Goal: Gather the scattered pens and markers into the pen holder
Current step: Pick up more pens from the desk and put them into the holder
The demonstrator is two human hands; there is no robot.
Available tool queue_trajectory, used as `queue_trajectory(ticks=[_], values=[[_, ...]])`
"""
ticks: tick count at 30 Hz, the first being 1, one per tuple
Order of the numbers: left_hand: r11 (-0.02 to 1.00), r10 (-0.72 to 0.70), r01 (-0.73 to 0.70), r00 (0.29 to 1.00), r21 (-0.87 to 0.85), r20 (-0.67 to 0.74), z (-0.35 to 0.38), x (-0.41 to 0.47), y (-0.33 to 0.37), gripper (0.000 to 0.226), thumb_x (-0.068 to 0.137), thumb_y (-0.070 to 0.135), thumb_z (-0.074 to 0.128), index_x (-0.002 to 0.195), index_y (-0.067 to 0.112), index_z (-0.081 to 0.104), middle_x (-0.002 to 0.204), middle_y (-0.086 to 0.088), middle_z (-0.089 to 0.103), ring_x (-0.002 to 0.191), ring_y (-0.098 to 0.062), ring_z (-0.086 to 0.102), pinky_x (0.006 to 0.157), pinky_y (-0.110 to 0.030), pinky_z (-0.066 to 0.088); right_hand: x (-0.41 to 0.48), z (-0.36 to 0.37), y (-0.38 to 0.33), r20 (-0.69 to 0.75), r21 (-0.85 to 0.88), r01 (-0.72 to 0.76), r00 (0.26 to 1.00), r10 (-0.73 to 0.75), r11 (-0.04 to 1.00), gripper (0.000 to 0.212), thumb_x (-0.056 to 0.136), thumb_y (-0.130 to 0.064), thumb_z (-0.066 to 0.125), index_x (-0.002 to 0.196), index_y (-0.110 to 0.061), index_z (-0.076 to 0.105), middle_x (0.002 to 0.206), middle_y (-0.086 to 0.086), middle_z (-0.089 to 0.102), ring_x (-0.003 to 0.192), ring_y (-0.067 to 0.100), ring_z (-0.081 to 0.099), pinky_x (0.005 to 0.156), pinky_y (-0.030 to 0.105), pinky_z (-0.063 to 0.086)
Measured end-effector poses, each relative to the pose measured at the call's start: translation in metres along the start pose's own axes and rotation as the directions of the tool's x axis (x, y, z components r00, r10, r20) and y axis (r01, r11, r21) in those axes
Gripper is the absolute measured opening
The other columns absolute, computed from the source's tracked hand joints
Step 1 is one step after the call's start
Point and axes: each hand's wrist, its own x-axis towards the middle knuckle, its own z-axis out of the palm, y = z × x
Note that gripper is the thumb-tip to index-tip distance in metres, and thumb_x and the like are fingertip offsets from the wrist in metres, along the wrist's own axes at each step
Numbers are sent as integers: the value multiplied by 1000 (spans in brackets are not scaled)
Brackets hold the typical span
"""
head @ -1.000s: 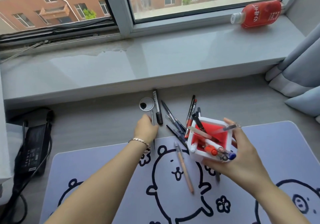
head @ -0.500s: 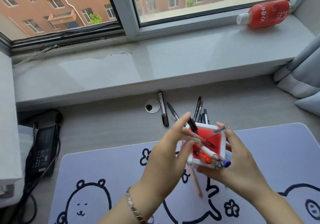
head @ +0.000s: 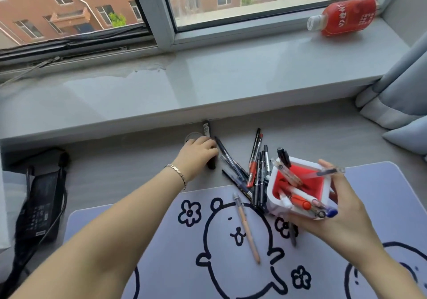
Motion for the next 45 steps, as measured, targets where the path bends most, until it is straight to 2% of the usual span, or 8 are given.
queue_trajectory(ticks=[5, 8, 11, 14, 22, 27, 33, 45], values=[[960, 223, -183, 959, 214, -177, -4, -3, -7, 25, 71, 0, 66, 93, 10, 62, 94, -4, 71, 102, -23, 65, 96, -44, 45, -3, -4, 4, -6, -11, -23, 1000, 22, 1000, 87, 34, -50, 81, 107, -62, 35, 124, -11, 53, 117, 10, 48, 91, 34, 42], [995, 5, -38, 951, -98, -310, -25, -21, 22, 17, 83, 7, 57, 99, 3, 53, 84, -10, 64, 73, -23, 62, 87, -49, 52, -6, -6, 7, -8, -44, -25, 1000, 24, 999, 93, 37, -47, 83, 115, -56, 34, 125, -10, 52, 118, 12, 48, 93, 36, 42], [603, -539, 422, 841, -677, 44, -40, -43, 78, 19, 90, 13, 49, 107, 8, 44, 80, -5, 48, 54, -12, 40, 51, -28, 39, -12, -5, 6, 2, -43, -22, 1000, 22, 999, 87, 35, -48, 79, 108, -60, 33, 124, -9, 52, 117, 12, 47, 92, 35, 42], [230, -625, 657, 665, -718, 409, -20, -49, 118, 24, 86, 25, 59, 98, 14, 41, 79, -2, 49, 55, -11, 44, 41, -17, 37, -19, -1, 5, 25, -37, -19, 999, 20, 999, 86, 34, -51, 77, 107, -60, 32, 123, -9, 51, 116, 12, 46, 91, 33, 41], [231, -704, 730, 582, -644, 407, 13, -59, 152, 18, 79, 16, 55, 90, 5, 46, 80, -8, 56, 64, -24, 52, 54, -29, 39, -40, 1, 10, 40, -72, 29, 999, -26, 997, 87, 40, -53, 80, 112, -56, 32, 129, -12, 49, 118, 9, 46, 92, 29, 42], [-69, -756, 412, 573, -909, 317, -47, -86, 137, 8, 89, 14, 46, 87, 21, 44, 79, -6, 51, 71, -18, 56, 65, -33, 52, -54, 1, 18, 50, -68, -5, 999, 9, 998, 96, 39, -50, 83, 119, -53, 30, 126, -14, 48, 116, 9, 46, 92, 32, 43], [153, -698, -187, 675, -970, -240, -121, -127, 157, 38, 88, 11, 48, 113, 35, 33, 86, 5, 54, 79, -18, 63, 76, -30, 57, -65, 37, 21, 193, -101, 28, 981, -8, 994, 93, 45, -39, 86, 118, -57, 31, 122, -18, 52, 110, 10, 53, 94, 40, 48], [206, -649, -297, 672, -932, -357, -78, -136, 182, 96, 77, -12, 56, 127, 59, 16, 110, -12, 52, 101, -22, 66, 90, -30, 52, -82, 53, 20, 222, -200, 181, 966, -135, 963, 91, 47, -29, 85, 109, -58, 25, 112, -34, 43, 104, 3, 50, 83, 20, 40]])
